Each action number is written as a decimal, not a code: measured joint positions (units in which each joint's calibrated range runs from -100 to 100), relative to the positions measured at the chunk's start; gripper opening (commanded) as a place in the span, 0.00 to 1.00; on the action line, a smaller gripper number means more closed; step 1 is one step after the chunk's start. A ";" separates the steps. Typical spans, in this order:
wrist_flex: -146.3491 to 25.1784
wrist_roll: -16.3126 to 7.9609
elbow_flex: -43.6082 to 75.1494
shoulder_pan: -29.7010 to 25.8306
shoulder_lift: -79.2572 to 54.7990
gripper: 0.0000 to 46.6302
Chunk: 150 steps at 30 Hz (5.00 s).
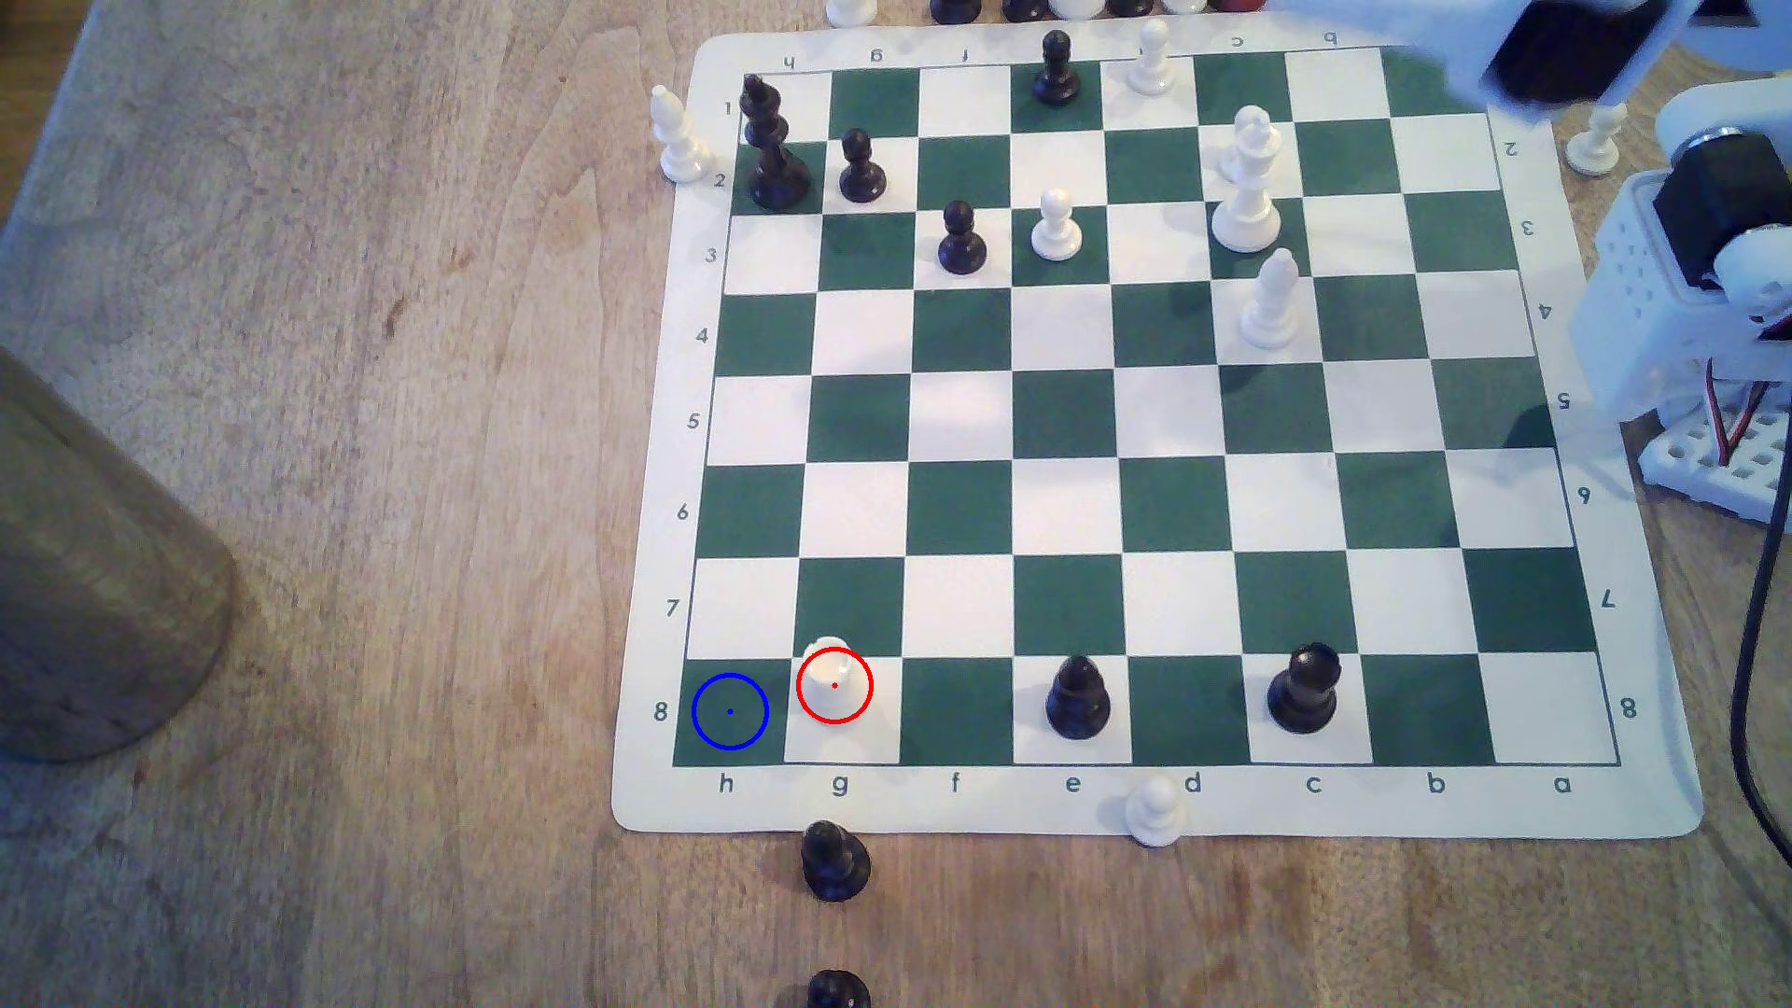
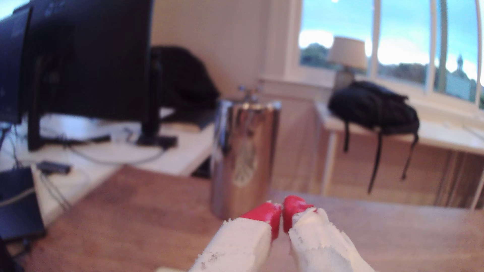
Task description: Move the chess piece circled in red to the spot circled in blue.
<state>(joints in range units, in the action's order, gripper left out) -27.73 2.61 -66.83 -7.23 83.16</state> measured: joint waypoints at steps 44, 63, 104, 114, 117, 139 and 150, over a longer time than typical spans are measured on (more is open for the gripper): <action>5.10 -9.43 33.44 -7.30 -82.53 0.32; 2.55 -10.60 45.55 -9.66 -94.34 0.33; 3.82 -11.48 54.41 -9.66 -99.87 0.25; 3.75 -11.48 54.50 -9.96 -100.29 0.21; 3.27 -11.48 54.50 -10.18 -100.29 0.19; -4.38 -11.48 61.73 -10.25 -100.38 0.03; -11.39 -11.48 72.39 -10.25 -100.54 0.02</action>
<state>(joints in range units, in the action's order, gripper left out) -39.12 -8.86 5.56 -17.48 -17.39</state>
